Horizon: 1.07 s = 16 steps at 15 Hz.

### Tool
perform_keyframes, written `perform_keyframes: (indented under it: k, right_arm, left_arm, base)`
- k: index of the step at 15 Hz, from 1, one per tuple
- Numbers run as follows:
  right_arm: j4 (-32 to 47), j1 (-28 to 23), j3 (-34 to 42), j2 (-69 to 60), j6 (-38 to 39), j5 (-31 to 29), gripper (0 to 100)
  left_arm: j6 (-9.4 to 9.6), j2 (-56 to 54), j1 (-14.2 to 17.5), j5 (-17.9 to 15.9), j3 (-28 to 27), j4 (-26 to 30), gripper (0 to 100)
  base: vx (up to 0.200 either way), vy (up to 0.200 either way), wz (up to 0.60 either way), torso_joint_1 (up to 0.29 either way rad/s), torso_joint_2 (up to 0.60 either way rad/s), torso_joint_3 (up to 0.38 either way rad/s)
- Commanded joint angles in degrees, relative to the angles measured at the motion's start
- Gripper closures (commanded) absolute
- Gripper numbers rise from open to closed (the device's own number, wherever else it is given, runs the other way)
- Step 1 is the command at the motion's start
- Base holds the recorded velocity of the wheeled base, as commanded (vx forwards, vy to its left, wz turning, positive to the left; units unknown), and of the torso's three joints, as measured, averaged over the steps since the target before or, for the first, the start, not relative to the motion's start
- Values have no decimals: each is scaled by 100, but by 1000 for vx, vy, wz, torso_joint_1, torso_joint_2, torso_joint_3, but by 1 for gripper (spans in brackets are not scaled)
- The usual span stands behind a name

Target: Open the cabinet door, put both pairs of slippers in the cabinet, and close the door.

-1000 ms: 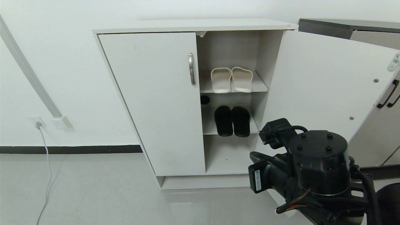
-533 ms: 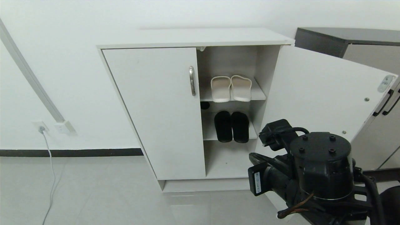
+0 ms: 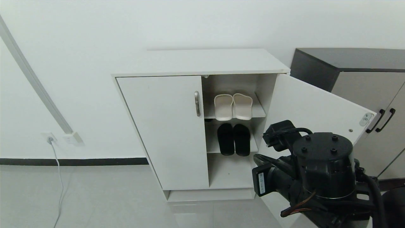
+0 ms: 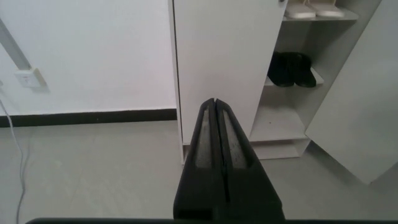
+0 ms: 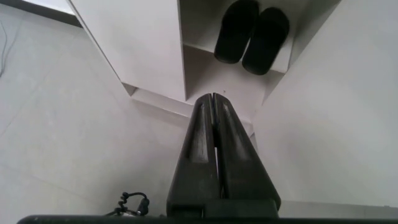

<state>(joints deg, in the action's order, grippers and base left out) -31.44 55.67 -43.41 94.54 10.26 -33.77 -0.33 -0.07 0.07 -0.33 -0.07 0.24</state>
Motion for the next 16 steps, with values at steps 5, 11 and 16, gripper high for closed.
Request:
perform_keyframes:
  k: [5,11,16]
  right_arm:
    - [-3,5,-1,-6,2,2,100]
    - [-3,5,-1,-14,2,2,100]
    - [-11,-13,8,-23,-16,2,100]
  left_arm:
    - [-2,7,1,-2,-1,2,100]
    - [-2,7,1,-2,-1,2,100]
    - [-2,7,1,-2,-1,2,100]
  base:
    - [0,0,0,161,-481,-320]
    - [0,0,0,202,-518,-317]
    - [0,0,0,228,-559,-326]
